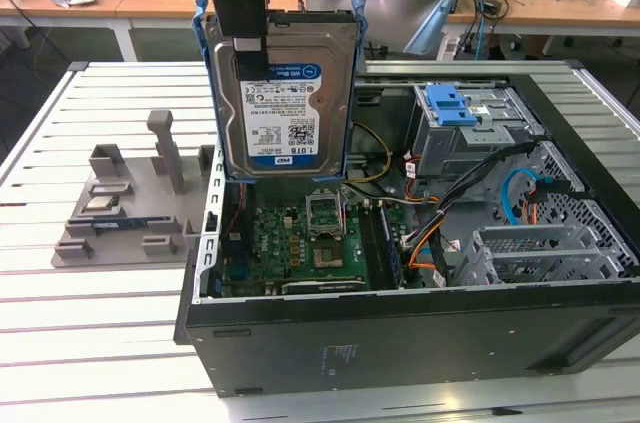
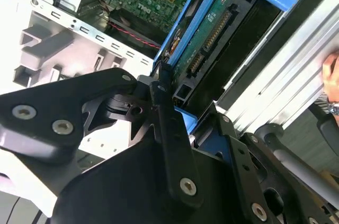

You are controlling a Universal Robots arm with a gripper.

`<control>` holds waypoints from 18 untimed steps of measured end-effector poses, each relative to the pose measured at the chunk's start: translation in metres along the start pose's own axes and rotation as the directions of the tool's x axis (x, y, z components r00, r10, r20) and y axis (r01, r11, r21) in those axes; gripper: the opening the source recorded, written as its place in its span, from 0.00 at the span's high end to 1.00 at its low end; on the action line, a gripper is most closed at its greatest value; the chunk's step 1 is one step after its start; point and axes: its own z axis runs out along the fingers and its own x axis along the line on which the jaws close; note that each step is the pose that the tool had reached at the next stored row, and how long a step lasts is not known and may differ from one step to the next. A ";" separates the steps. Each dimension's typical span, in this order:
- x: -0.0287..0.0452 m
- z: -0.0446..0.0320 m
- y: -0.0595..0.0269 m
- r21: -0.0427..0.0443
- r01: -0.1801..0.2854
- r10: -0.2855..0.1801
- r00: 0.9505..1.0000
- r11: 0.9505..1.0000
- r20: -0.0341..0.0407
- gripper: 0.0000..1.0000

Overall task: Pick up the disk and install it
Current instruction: 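Pick up the disk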

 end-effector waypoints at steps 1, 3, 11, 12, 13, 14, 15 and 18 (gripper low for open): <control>0.0023 0.0001 0.0000 0.000 0.000 0.000 1.000 1.000 0.000 0.64; 0.0065 0.0002 -0.0001 0.000 0.000 0.000 1.000 1.000 0.000 0.64; 0.0225 0.0004 -0.0005 0.000 0.000 0.000 1.000 1.000 0.000 0.64; 0.0254 0.0005 -0.0006 0.000 0.000 0.000 1.000 1.000 0.000 0.64; 0.0291 0.0006 -0.0007 0.000 0.000 0.000 1.000 1.000 0.000 0.64; 0.0314 0.0006 -0.0008 0.000 0.000 0.000 1.000 1.000 0.000 0.64; 0.0325 0.0007 -0.0011 0.000 0.000 0.000 1.000 1.000 0.000 0.64; 0.0344 0.0008 -0.0067 0.000 0.000 0.000 1.000 1.000 0.002 0.64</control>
